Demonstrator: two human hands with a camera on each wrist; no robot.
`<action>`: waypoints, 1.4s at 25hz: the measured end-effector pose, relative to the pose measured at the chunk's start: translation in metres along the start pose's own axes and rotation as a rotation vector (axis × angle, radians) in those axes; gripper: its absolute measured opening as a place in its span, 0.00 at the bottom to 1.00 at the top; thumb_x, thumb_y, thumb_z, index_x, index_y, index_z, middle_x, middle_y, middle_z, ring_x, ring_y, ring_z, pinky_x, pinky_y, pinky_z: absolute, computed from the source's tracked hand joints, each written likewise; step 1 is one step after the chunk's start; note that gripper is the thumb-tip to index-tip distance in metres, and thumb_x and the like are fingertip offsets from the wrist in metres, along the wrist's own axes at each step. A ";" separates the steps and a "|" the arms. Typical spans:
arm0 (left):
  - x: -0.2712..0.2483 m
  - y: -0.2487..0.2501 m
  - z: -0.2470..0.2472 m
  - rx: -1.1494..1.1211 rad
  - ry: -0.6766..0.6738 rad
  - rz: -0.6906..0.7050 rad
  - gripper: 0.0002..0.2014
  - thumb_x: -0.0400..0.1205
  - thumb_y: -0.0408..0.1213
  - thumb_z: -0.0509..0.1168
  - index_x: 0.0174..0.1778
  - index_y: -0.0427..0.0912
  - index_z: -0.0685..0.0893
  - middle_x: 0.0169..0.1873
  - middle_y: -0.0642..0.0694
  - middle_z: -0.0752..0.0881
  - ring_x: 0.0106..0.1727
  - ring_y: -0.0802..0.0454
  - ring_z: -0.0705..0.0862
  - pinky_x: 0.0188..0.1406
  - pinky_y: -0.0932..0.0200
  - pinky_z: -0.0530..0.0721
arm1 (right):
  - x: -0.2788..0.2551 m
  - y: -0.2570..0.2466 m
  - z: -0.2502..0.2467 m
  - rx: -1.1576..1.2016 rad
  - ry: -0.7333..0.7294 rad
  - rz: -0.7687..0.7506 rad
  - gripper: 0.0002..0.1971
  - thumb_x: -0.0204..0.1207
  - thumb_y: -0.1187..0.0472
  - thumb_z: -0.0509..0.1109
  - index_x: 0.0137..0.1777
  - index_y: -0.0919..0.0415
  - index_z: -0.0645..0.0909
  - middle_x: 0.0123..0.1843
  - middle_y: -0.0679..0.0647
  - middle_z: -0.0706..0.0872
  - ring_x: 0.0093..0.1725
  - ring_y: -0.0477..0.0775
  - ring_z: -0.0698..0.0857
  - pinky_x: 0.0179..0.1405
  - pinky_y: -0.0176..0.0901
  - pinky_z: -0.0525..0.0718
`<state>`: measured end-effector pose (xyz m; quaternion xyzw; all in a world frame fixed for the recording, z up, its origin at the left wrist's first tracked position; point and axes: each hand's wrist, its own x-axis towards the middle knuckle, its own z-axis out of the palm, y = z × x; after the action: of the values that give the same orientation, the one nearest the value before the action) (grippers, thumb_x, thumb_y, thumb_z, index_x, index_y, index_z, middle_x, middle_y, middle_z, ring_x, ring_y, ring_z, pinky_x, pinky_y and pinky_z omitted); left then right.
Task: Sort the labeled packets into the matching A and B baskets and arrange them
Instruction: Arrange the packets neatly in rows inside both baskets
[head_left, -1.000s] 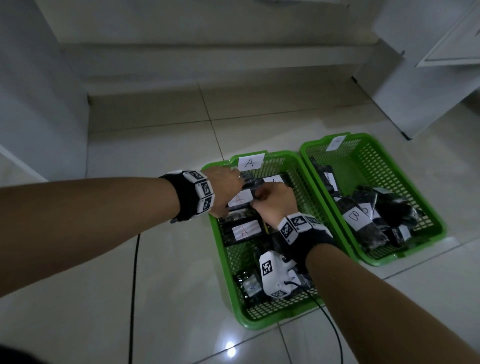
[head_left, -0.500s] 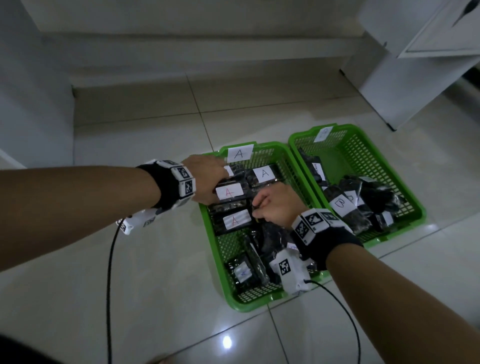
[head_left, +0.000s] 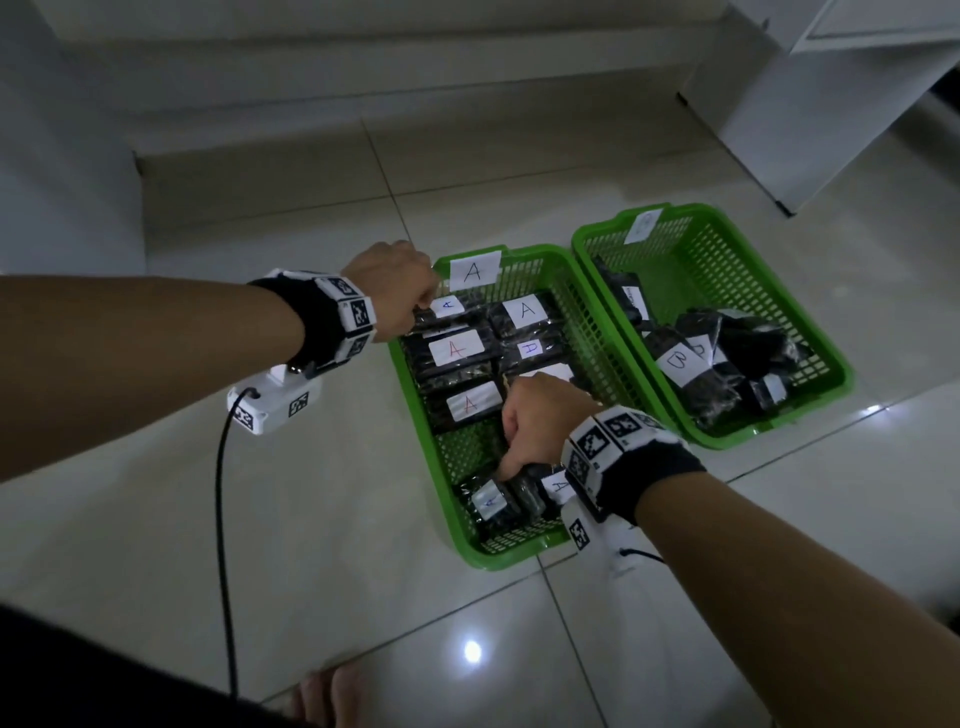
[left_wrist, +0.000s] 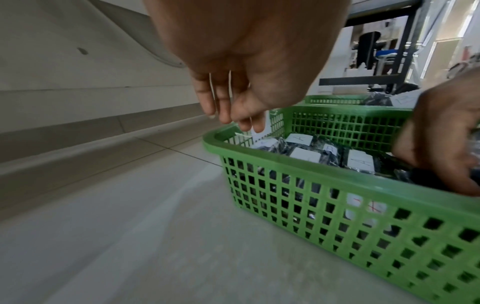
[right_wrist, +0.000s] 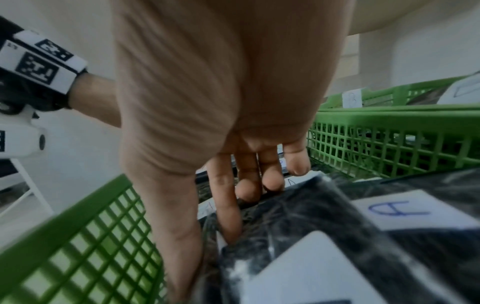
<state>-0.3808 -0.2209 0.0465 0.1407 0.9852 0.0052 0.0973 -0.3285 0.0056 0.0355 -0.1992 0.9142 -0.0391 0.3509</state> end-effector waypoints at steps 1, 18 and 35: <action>0.000 -0.003 -0.002 -0.012 -0.004 -0.022 0.17 0.72 0.25 0.68 0.54 0.46 0.85 0.53 0.46 0.84 0.57 0.44 0.77 0.49 0.55 0.73 | 0.002 0.001 0.000 0.023 -0.007 0.018 0.15 0.56 0.51 0.89 0.35 0.61 0.91 0.32 0.53 0.91 0.37 0.54 0.92 0.41 0.50 0.94; 0.008 0.049 -0.029 -1.109 -0.280 -0.233 0.18 0.88 0.48 0.59 0.55 0.37 0.86 0.48 0.37 0.91 0.41 0.41 0.91 0.39 0.52 0.89 | -0.013 0.034 -0.038 1.304 0.001 0.021 0.15 0.85 0.61 0.68 0.64 0.72 0.78 0.52 0.70 0.91 0.48 0.68 0.91 0.45 0.56 0.91; 0.024 0.053 -0.022 -1.302 0.018 -0.261 0.11 0.74 0.26 0.78 0.51 0.36 0.91 0.46 0.42 0.92 0.36 0.53 0.93 0.39 0.62 0.91 | 0.015 0.051 -0.036 0.174 0.989 -0.112 0.22 0.67 0.63 0.83 0.62 0.56 0.87 0.61 0.49 0.85 0.60 0.52 0.79 0.62 0.47 0.79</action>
<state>-0.3929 -0.1630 0.0658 -0.0672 0.7907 0.5887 0.1541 -0.3802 0.0442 0.0422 -0.1755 0.9523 -0.2235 -0.1115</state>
